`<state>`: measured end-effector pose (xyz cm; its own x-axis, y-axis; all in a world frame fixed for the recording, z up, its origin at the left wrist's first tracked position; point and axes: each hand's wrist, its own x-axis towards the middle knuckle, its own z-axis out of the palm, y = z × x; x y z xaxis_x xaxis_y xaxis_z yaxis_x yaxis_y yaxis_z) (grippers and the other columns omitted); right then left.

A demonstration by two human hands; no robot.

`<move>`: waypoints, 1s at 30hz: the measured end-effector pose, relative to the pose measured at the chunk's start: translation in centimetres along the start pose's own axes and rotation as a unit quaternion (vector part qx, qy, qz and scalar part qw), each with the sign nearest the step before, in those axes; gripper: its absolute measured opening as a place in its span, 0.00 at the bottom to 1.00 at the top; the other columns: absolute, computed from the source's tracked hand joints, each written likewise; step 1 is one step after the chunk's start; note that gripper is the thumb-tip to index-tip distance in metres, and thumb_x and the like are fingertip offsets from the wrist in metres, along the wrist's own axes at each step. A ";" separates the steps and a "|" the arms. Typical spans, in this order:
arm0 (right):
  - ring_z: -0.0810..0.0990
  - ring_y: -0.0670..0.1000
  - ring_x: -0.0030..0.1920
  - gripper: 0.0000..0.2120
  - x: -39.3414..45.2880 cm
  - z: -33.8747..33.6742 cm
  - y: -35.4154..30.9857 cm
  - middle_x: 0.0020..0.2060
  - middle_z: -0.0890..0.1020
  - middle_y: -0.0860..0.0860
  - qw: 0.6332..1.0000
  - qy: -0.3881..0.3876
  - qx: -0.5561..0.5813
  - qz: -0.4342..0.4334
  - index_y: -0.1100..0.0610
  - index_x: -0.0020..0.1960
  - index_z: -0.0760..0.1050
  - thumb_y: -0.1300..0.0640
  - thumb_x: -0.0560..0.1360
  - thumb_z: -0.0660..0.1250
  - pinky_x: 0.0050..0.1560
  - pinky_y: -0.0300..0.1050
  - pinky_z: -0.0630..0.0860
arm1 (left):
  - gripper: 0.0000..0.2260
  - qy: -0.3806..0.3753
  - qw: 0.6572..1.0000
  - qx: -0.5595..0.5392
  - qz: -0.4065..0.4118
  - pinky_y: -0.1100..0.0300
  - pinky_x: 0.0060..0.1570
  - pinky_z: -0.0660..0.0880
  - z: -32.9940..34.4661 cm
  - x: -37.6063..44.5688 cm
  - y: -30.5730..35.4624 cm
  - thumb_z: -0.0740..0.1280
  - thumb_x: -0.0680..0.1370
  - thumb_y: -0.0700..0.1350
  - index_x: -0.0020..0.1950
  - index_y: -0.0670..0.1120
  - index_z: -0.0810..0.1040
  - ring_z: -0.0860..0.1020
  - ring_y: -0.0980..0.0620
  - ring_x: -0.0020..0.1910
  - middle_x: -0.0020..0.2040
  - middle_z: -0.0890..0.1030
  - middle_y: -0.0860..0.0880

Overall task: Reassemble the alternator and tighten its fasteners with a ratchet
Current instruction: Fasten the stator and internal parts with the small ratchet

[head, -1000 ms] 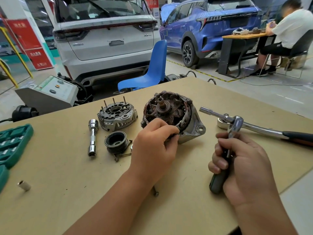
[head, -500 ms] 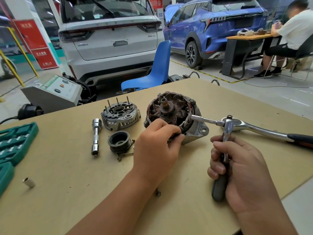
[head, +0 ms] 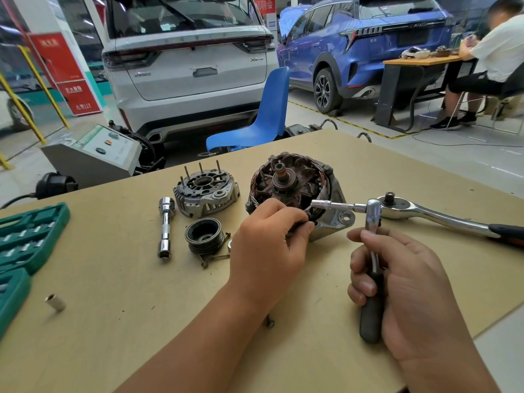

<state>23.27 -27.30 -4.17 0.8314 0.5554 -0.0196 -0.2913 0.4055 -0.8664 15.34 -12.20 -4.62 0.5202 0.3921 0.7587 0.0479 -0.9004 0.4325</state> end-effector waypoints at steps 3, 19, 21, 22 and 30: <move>0.63 0.50 0.21 0.09 -0.1 0.0 0.0 0.28 0.73 0.57 1.000 -0.003 -0.001 -0.006 0.62 0.45 0.81 0.61 0.79 0.64 0.23 0.40 0.64 | 0.02 0.005 1.000 -0.006 0.003 0.51 0.33 0.76 0.1 -0.1 0.1 0.75 0.77 0.40 0.48 0.43 0.86 0.78 0.49 0.37 0.42 0.80 0.49; 0.64 0.51 0.20 0.11 -0.6 0.2 0.3 0.27 0.74 0.59 0.998 -0.034 -0.026 -0.039 0.60 0.44 0.83 0.55 0.79 0.65 0.23 0.41 0.65 | 0.01 0.016 1.000 -0.009 0.006 0.51 0.34 0.77 0.0 -0.1 -0.1 0.75 0.75 0.39 0.46 0.43 0.86 0.79 0.50 0.38 0.42 0.80 0.50; 0.64 0.51 0.20 0.12 -0.8 0.3 0.3 0.27 0.74 0.59 0.997 -0.042 -0.040 -0.053 0.59 0.45 0.84 0.52 0.75 0.68 0.23 0.42 0.64 | 0.02 0.026 0.999 -0.022 0.001 0.51 0.34 0.77 0.1 0.0 -0.4 0.76 0.75 0.40 0.46 0.43 0.86 0.78 0.51 0.37 0.41 0.79 0.50; 0.64 0.52 0.20 0.13 -1.0 0.3 0.3 0.27 0.74 0.59 0.996 -0.047 -0.050 -0.060 0.59 0.46 0.84 0.50 0.73 0.68 0.23 0.42 0.65 | 0.03 0.027 0.999 -0.028 -0.002 0.51 0.34 0.77 0.1 0.0 -0.6 0.77 0.75 0.40 0.45 0.43 0.85 0.78 0.51 0.37 0.41 0.79 0.50; 0.67 0.54 0.20 0.10 -1.9 0.5 0.2 0.25 0.76 0.59 0.976 -0.083 -0.162 -0.116 0.56 0.45 0.83 0.49 0.73 0.74 0.23 0.37 0.64 | 0.06 0.019 0.999 -0.029 -0.004 0.52 0.35 0.78 0.0 0.1 -0.7 0.78 0.74 0.41 0.50 0.43 0.86 0.79 0.52 0.39 0.43 0.80 0.50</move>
<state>21.39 -27.85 -4.05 0.7614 0.5965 0.2539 0.0830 0.2987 -0.9507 15.35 -11.50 -4.90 0.4870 0.4064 0.7731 0.0020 -0.8857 0.4643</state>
